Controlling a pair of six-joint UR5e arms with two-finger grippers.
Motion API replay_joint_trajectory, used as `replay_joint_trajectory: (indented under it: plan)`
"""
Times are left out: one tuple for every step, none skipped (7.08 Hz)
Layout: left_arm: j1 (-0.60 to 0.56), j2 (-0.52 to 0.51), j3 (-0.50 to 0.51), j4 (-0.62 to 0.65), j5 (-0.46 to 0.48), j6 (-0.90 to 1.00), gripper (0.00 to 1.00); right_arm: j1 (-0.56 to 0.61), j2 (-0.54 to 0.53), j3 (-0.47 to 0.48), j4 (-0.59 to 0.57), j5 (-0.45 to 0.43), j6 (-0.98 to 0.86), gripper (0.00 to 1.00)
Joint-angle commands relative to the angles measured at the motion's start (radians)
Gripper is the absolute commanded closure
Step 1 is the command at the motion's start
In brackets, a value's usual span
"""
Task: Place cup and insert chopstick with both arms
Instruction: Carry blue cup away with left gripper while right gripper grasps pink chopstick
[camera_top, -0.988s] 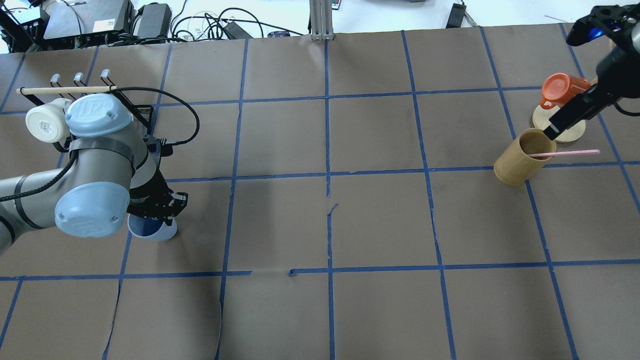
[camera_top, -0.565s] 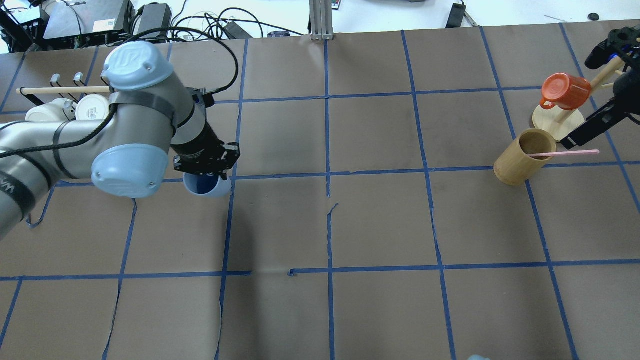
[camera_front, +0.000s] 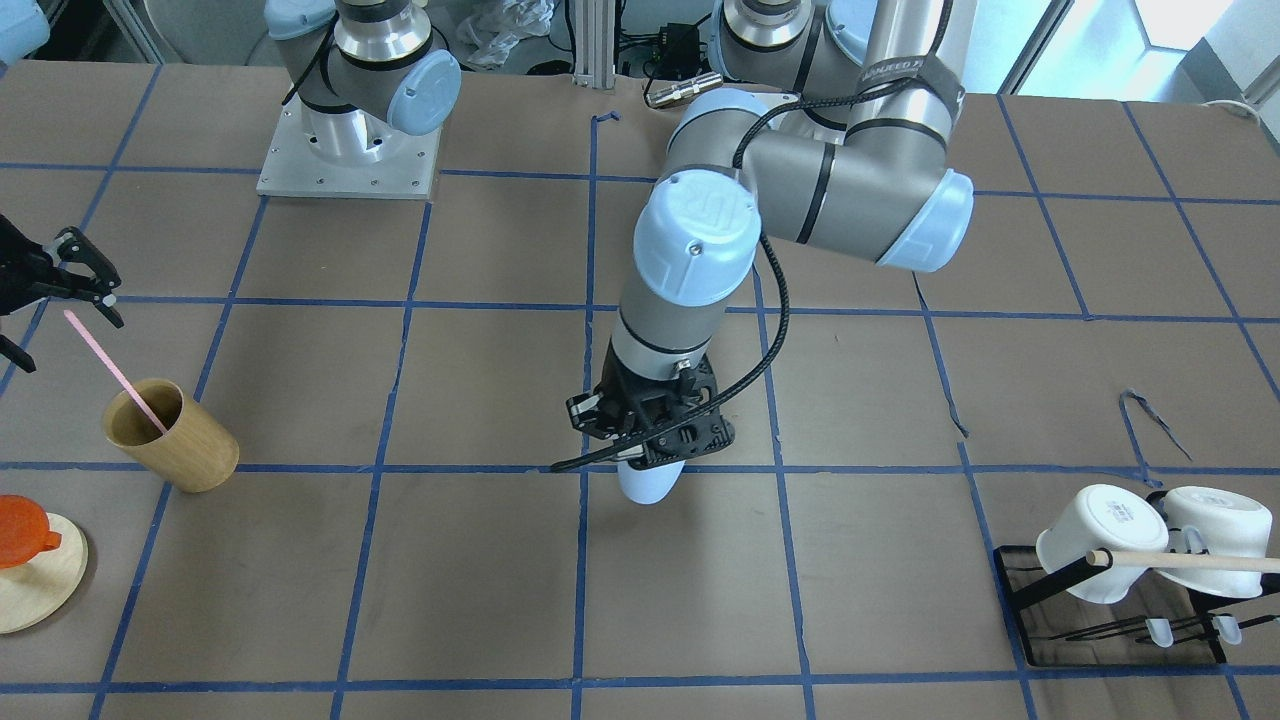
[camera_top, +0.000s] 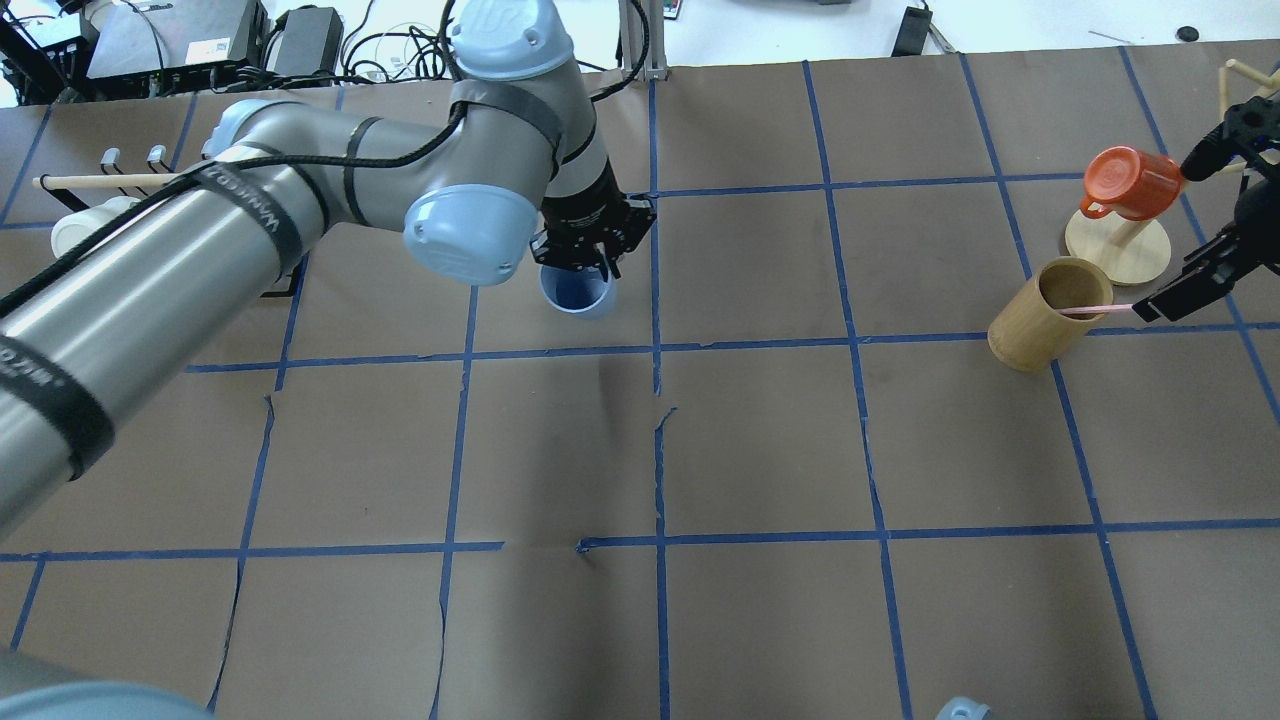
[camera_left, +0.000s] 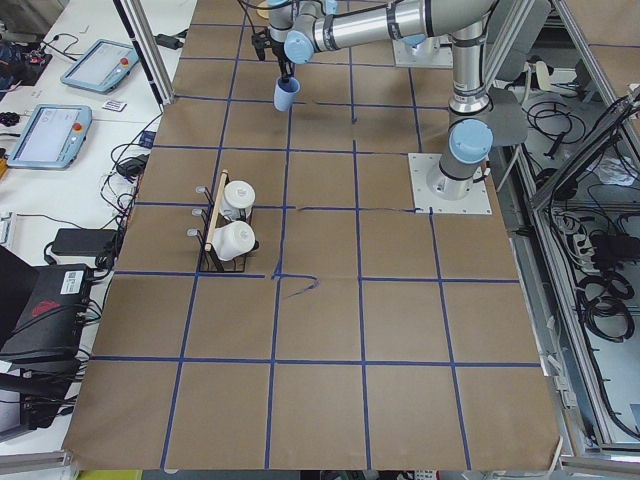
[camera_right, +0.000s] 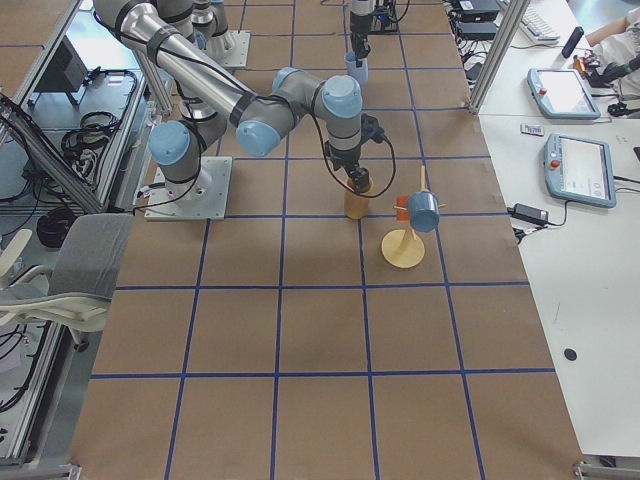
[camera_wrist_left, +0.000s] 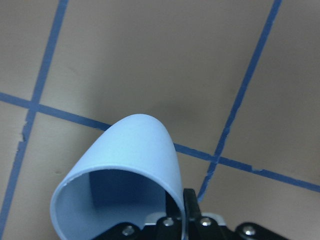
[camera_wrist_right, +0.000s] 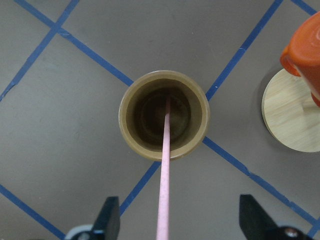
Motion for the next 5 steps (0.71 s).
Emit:
replay_joint_trajectory:
  plan:
    - [-0.051, -0.144, 0.156, -0.001, 0.0, -0.015, 1.0, -0.011, 0.009, 0.02, -0.043, 0.003, -0.037, 0.26]
    - [-0.057, -0.164, 0.168, 0.0, 0.003, -0.014, 1.0, -0.011, 0.009, 0.023, -0.04, 0.002, -0.035, 0.32]
    - [-0.057, -0.168, 0.172, 0.0, 0.004, -0.012, 1.0, -0.01, 0.001, 0.024, -0.038, 0.001, -0.034, 0.38]
    - [-0.057, -0.174, 0.172, 0.015, 0.012, -0.005, 0.48, -0.01, -0.002, 0.024, -0.029, 0.0, -0.032, 0.61]
    - [-0.057, -0.18, 0.176, 0.037, 0.011, 0.0, 0.0, -0.01, -0.002, 0.024, -0.023, -0.002, -0.029, 0.81]
